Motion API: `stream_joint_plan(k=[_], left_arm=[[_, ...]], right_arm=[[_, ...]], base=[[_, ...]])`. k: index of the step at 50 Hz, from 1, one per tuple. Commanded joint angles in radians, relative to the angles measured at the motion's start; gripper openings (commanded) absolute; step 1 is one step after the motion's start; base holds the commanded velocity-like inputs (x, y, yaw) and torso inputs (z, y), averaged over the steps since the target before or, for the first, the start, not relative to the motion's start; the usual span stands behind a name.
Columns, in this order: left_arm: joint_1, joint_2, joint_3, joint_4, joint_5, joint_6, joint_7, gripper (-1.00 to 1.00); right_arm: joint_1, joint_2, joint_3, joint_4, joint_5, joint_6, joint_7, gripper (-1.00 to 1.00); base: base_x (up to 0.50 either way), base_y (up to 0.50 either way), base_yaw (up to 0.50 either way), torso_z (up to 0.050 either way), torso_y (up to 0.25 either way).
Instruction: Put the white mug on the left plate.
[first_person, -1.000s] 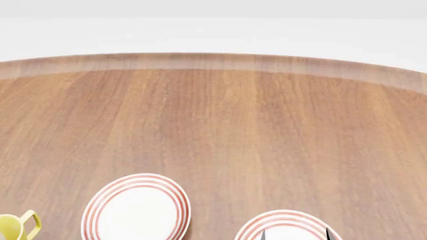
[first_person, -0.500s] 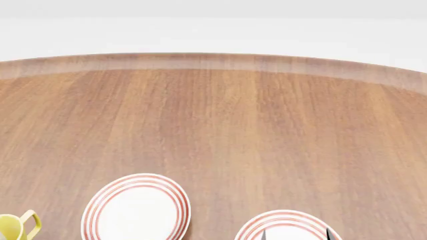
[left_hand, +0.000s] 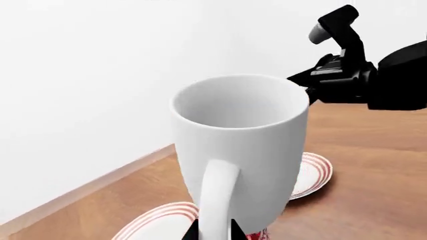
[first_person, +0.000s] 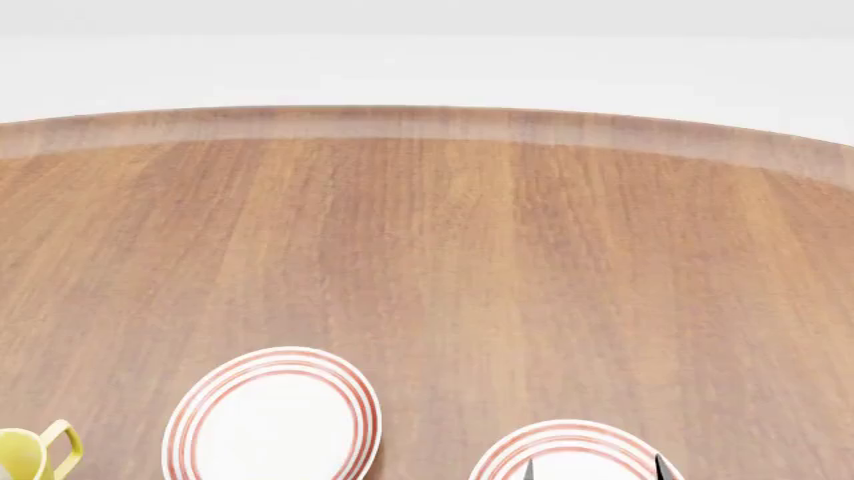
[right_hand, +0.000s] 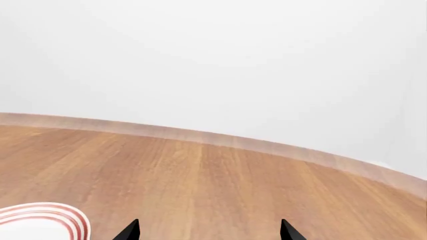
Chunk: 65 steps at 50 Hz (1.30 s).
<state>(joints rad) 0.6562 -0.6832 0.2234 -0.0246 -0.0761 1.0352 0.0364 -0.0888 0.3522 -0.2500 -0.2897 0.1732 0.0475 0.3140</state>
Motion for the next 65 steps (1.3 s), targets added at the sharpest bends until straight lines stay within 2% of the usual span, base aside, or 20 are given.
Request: stream_joint_plan(k=[1, 18, 23, 29, 36, 44, 53, 65], left_arm=[[-0.058, 0.011, -0.008, -0.007, -0.139, -0.027, 0.025, -1.00], [-0.123, -0.028, -0.019, 0.093, -0.288, -0.116, 0.002, -1.00], [-0.157, -0.015, -0.037, 0.104, -0.255, -0.196, -0.040, -1.00], [-0.230, -0.009, -0.030, 0.119, -0.306, -0.261, -0.053, -1.00], [-0.294, 0.011, -0.023, 0.111, -0.295, -0.314, -0.069, -1.00], [-0.376, 0.029, -0.017, 0.133, -0.314, -0.447, -0.127, -1.00], [-0.485, 0.069, 0.016, 0.057, -0.273, -0.521, -0.132, -1.00], [-0.608, 0.106, 0.066, 0.005, -0.294, -0.602, -0.094, -1.00]], right_arm=[[0.001, 0.001, -0.002, 0.005, 0.001, -0.007, 0.003, 1.00], [-0.001, 0.005, -0.003, 0.016, 0.005, -0.016, 0.005, 1.00], [-0.001, 0.004, -0.005, 0.017, 0.007, -0.016, 0.006, 1.00], [0.005, 0.004, -0.009, 0.027, 0.009, -0.012, 0.004, 1.00], [0.005, 0.006, -0.009, 0.026, 0.013, -0.014, 0.005, 1.00], [0.008, 0.008, -0.010, 0.028, 0.014, -0.014, 0.006, 1.00], [0.005, 0.010, -0.011, 0.024, 0.015, -0.013, 0.011, 1.00], [0.004, 0.015, -0.010, 0.009, 0.017, -0.013, 0.016, 1.00]], base=[[0.00, 0.00, 0.00, 0.000, 0.000], [0.00, 0.00, 0.00, 0.000, 0.000], [0.00, 0.00, 0.00, 0.000, 0.000], [0.00, 0.00, 0.00, 0.000, 0.000], [0.00, 0.00, 0.00, 0.000, 0.000], [0.00, 0.00, 0.00, 0.000, 0.001], [0.00, 0.00, 0.00, 0.000, 0.000], [0.00, 0.00, 0.00, 0.000, 0.000]])
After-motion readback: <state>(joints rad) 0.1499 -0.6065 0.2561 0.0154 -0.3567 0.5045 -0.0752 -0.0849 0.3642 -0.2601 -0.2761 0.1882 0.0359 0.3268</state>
